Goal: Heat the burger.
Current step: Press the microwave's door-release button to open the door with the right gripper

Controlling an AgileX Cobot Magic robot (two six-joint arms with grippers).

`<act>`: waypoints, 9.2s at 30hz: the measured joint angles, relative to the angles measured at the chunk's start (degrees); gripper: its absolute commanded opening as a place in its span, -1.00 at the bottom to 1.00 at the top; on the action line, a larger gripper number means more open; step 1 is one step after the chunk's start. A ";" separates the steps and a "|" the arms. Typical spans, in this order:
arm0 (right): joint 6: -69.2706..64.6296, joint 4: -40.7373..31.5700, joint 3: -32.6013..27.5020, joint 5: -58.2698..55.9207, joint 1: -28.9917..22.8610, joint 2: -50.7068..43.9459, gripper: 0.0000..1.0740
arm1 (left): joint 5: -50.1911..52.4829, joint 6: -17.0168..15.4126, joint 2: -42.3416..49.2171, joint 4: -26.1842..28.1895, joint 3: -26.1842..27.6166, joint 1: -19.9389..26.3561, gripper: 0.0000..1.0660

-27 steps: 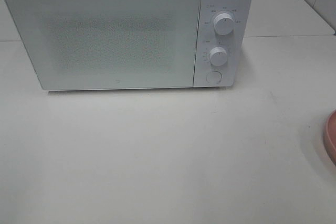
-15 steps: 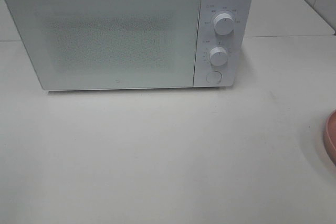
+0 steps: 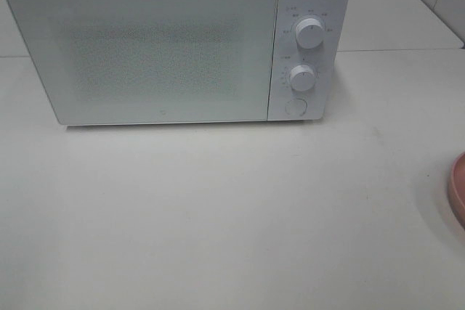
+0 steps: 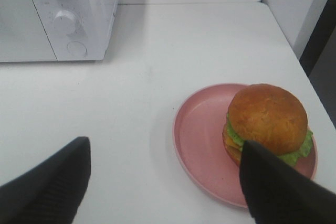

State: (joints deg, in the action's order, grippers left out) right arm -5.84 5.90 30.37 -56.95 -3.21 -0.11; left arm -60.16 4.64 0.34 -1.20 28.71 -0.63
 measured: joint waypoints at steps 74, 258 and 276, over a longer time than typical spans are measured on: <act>19.48 -22.29 -5.44 98.03 -11.46 78.50 0.40 | 0.00 0.00 0.00 -0.06 0.00 0.00 0.77; -73.34 -41.37 23.15 107.89 -27.56 125.88 -1.00 | 0.00 0.00 0.00 -0.06 0.00 0.00 0.77; -72.54 -43.32 23.55 106.97 -28.36 125.88 -1.00 | 0.00 0.00 0.00 -0.06 0.00 0.00 0.77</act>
State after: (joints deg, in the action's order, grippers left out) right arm -78.38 -37.41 53.92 50.02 -31.57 125.76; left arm -60.16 4.64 0.34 -1.26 28.71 -0.63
